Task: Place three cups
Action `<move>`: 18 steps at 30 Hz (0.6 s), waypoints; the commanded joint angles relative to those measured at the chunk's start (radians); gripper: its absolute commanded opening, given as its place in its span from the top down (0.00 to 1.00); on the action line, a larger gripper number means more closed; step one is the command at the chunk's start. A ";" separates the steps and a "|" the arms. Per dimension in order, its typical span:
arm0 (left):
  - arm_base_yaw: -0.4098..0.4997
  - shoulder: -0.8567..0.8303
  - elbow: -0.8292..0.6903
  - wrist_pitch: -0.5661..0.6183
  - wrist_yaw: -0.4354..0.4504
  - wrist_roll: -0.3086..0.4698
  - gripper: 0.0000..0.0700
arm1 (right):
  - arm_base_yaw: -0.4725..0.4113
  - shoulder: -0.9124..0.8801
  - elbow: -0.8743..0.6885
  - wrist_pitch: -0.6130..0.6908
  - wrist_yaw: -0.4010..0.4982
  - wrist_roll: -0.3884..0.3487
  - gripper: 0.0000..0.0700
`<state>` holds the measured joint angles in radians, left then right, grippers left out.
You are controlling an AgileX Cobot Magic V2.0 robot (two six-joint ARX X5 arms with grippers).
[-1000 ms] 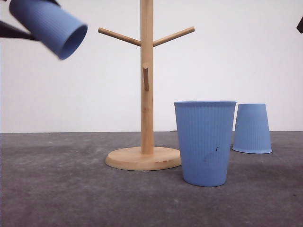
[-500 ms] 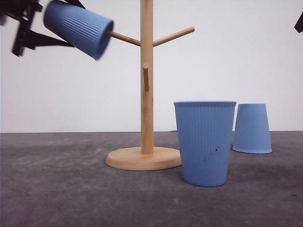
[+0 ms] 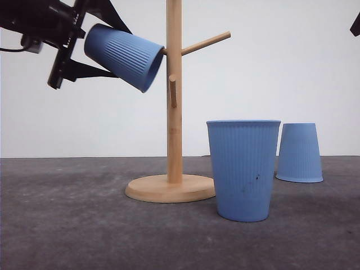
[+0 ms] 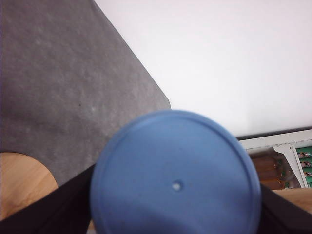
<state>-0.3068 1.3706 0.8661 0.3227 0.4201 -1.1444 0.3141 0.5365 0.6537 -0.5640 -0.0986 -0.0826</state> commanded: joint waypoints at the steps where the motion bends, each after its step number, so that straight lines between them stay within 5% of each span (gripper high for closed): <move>1: -0.007 0.016 0.009 0.016 -0.007 0.003 0.39 | 0.005 0.002 0.010 0.011 0.003 -0.003 0.41; 5: -0.009 0.022 0.009 0.015 -0.009 0.006 0.36 | 0.005 0.002 0.010 0.011 0.003 -0.003 0.41; 10: -0.008 0.021 0.009 0.015 0.000 0.010 0.13 | 0.005 0.002 0.010 0.011 0.003 -0.003 0.41; 18: -0.008 -0.011 0.009 -0.005 0.059 0.006 0.13 | 0.005 0.002 0.010 0.011 0.003 -0.003 0.41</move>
<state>-0.3118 1.3664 0.8661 0.3102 0.4737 -1.1450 0.3141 0.5365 0.6537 -0.5640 -0.0986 -0.0826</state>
